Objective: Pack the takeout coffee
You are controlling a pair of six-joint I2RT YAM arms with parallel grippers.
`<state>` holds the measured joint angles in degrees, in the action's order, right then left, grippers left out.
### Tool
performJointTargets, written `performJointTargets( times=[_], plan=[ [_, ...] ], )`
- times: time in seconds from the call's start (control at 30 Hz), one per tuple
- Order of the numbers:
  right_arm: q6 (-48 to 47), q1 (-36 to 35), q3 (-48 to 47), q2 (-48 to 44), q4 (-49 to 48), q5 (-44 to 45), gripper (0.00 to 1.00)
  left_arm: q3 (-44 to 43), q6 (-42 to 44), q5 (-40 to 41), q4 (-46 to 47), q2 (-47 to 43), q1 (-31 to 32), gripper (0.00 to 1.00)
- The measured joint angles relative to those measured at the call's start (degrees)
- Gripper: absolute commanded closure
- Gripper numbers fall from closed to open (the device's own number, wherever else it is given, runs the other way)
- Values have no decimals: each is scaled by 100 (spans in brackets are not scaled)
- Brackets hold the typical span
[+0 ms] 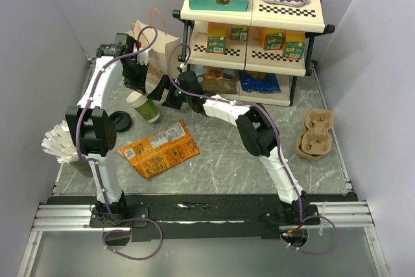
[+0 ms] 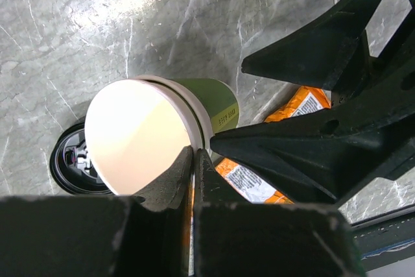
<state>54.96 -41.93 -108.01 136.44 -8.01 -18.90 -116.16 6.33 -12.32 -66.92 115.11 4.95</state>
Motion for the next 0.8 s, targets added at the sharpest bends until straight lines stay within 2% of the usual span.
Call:
performJointTargets(
  times=[0.4,0.8],
  plan=[
    [122,4,33,0,-529,-254,0,0,2,9,4,-55,-7,99],
    [157,-9,-13,44,-151,-103,1,-94,2,-31,-20,-92,-9,99]
  ],
)
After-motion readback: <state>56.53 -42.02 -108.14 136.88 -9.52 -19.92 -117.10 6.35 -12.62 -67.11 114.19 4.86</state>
